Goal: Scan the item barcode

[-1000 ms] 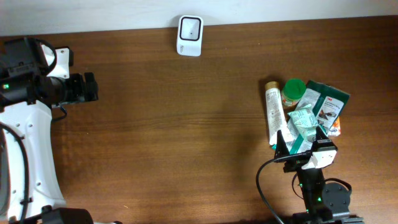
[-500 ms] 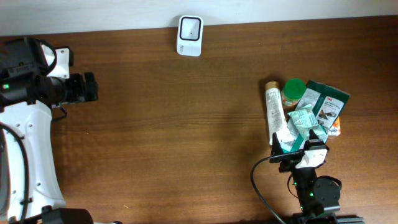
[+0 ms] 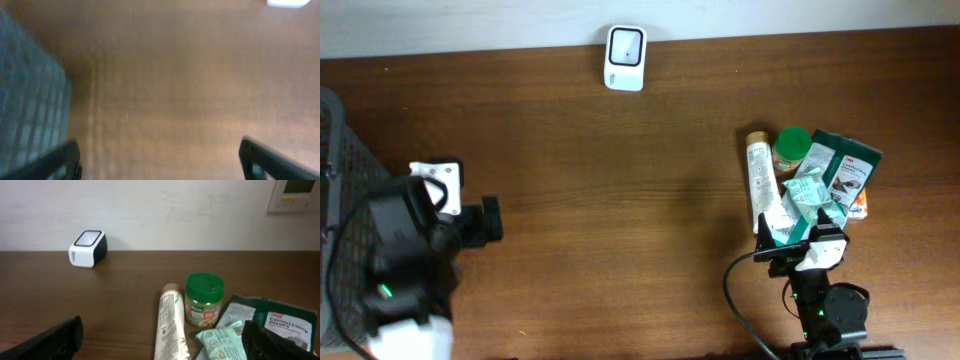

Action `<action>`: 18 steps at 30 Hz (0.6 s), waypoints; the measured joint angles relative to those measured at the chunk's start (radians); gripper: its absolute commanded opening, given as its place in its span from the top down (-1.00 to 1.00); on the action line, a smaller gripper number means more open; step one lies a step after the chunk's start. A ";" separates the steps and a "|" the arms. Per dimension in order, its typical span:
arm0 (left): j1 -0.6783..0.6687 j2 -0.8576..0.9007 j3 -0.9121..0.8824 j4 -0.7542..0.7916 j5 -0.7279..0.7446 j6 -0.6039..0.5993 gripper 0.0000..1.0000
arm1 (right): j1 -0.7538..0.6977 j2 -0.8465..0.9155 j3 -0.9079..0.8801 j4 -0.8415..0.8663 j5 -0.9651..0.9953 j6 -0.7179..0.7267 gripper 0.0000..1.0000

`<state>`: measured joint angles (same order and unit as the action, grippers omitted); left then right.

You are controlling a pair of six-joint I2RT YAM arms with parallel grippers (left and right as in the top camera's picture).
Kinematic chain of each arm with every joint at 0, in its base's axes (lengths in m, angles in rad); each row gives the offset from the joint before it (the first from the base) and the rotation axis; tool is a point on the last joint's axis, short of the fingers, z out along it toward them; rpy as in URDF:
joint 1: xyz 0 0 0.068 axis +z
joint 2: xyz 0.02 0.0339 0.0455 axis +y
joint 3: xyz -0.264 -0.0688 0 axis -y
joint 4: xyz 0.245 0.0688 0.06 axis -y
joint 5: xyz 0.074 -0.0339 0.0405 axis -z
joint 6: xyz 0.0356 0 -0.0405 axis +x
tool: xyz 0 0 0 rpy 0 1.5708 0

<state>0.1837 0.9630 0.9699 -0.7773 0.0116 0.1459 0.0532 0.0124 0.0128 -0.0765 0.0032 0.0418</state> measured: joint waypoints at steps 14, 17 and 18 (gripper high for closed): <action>-0.103 -0.887 -0.958 0.813 0.029 0.060 -0.99 | 0.000 -0.001 0.000 0.001 -0.001 -0.001 -0.96; -0.104 -0.949 -0.958 0.702 0.002 0.072 -0.98 | 0.000 0.000 0.000 0.001 -0.001 -0.002 -0.97; -0.104 -0.949 -0.958 0.701 -0.002 0.075 -0.98 | 0.000 0.000 0.000 0.001 -0.001 -0.001 -0.97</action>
<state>0.0795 0.0135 0.0116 -0.0761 0.0097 0.2211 0.0532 0.0120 0.0128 -0.0753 0.0025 0.0410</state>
